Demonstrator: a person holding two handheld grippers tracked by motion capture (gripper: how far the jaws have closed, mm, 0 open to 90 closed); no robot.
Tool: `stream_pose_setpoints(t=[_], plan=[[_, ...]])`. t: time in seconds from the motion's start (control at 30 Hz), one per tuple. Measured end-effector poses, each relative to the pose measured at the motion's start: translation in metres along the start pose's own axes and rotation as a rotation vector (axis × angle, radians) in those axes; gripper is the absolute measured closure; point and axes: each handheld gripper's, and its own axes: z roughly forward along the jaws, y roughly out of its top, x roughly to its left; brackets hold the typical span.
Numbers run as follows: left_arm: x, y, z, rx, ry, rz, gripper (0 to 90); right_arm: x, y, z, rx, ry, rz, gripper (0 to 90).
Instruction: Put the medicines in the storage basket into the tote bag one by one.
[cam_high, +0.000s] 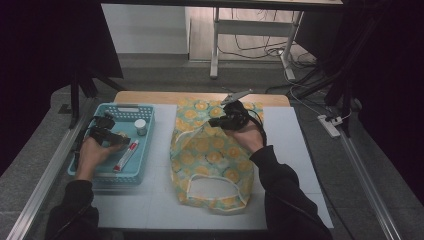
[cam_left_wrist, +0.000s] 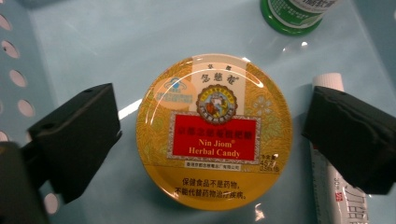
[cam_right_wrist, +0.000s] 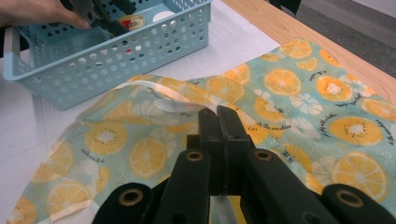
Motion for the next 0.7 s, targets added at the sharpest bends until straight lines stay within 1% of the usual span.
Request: stream_pose_setpoints(t=[0.07, 0.13, 0.23, 0.27, 0.4, 0.5, 0.7], plan=[[-0.001, 0.0, 0.001, 0.018, 0.003, 0.013, 8.6, 0.0, -0.001, 0.0, -0.001, 0.0, 0.0, 90.0], [-0.001, 0.001, 0.002, 0.027, 0.01, 0.012, 10.5, -0.001, -0.001, 0.0, -0.002, 0.0, 0.002, 90.0], [0.0, 0.0, 0.001, 0.031, -0.003, 0.006, 18.8, -0.001, -0.002, 0.0, -0.002, -0.001, 0.001, 90.0], [0.0, 0.0, 0.001, 0.035, -0.004, 0.004, 19.5, -0.001, -0.003, 0.0, -0.002, -0.001, 0.002, 90.0], [0.0, 0.001, 0.0, 0.04, -0.009, 0.002, 20.1, -0.002, -0.003, 0.0, -0.005, -0.001, 0.001, 90.0], [0.0, 0.0, -0.002, 0.025, -0.016, -0.007, 20.3, -0.002, -0.003, 0.0, -0.008, -0.001, 0.003, 90.0], [0.0, 0.0, -0.008, 0.005, -0.014, 0.002, 20.4, -0.002, -0.004, 0.0, -0.011, -0.001, 0.007, 90.0]])
